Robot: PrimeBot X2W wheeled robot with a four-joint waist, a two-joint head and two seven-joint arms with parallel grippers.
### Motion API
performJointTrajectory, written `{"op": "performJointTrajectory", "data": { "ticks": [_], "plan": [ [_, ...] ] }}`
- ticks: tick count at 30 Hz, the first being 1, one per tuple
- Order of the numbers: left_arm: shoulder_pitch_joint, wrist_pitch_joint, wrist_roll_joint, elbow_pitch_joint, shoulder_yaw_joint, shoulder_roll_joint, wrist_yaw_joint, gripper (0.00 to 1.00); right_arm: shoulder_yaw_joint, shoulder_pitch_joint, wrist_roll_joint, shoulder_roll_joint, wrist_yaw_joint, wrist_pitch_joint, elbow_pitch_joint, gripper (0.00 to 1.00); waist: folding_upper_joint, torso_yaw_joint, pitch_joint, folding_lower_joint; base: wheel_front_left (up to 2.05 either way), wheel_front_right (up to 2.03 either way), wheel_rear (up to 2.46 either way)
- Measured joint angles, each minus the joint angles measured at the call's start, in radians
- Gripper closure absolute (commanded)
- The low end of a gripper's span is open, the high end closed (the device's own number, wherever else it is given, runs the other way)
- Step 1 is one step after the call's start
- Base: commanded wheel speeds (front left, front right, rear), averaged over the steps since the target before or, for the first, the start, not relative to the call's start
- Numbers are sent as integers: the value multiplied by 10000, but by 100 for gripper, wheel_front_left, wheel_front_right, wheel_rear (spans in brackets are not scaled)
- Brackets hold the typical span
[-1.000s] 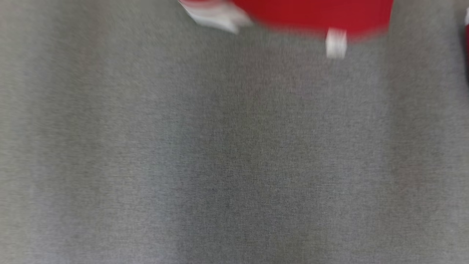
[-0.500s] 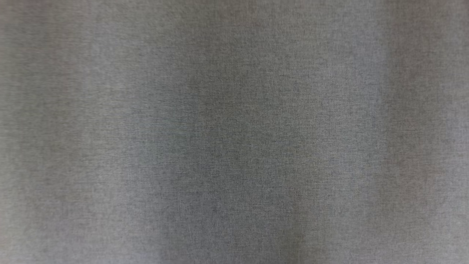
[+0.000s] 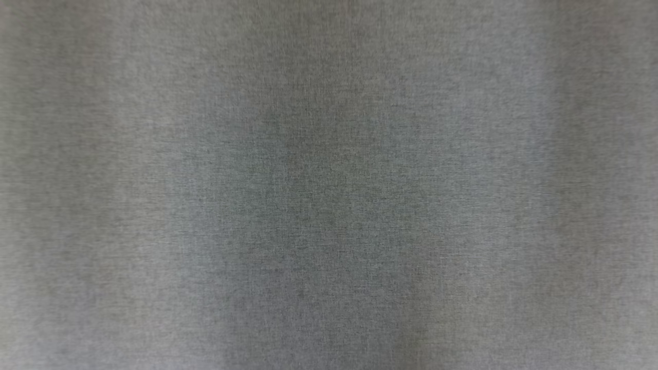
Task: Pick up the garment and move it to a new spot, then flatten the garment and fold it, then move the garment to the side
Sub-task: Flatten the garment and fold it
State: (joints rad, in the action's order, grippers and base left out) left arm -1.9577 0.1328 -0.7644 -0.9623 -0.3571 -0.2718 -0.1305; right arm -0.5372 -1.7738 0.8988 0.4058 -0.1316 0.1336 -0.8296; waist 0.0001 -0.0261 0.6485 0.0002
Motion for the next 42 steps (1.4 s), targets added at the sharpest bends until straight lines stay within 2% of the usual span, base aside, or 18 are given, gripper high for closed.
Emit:
{"op": "performJointTrajectory", "data": {
  "ticks": [8, 14, 19, 24, 29, 33, 39, 42],
  "plan": [
    [3852, 564, -1778, 1904, -462, 163, -4, 100, -968, 3266, 1475, 1181, 0, 750, 1845, 100, 0, 191, -949, -3, 0, 0, 0],
    [7062, 773, -2477, 3486, -387, -196, 33, 100, -1641, 6085, 1942, 2290, 13, 1074, 3607, 100, -1, 447, -1966, -4, 0, 0, 0],
    [9859, 871, -2915, 5580, -180, -489, 623, 100, -1808, 8171, 2169, 2727, 13, 1223, 4867, 100, -3, 575, -2772, -5, 0, 0, 0],
    [12428, 1007, -3055, 7915, -10, -671, 1455, 100, -1434, 10251, 2163, 2803, 13, 1271, 5760, 100, -4, 649, -3446, -6, 0, 0, 0],
    [14979, 1078, -3294, 9616, -109, -704, 2134, 100, -855, 12395, 1517, 2723, 13, 1279, 6383, 100, -3, 683, -3917, -5, 0, 0, 0],
    [16689, 1139, -3482, 10163, -94, -604, 2451, 100, -466, 13794, 1039, 2711, 13, 1279, 6525, 100, -4, 692, -4200, -4, 0, 0, 0],
    [19173, 1258, -3643, 10406, 171, -71, 2545, 100, 119, 15796, 775, 2679, 13, 1281, 6550, 100, -4, 721, -4747, -4, 0, 0, 0],
    [20020, 1269, -3653, 10518, 226, 173, 2554, 100, 21, 16539, 744, 2794, 13, 1277, 6612, 100, -3, 769, -5007, -3, 0, 0, 0]
  ]
}}
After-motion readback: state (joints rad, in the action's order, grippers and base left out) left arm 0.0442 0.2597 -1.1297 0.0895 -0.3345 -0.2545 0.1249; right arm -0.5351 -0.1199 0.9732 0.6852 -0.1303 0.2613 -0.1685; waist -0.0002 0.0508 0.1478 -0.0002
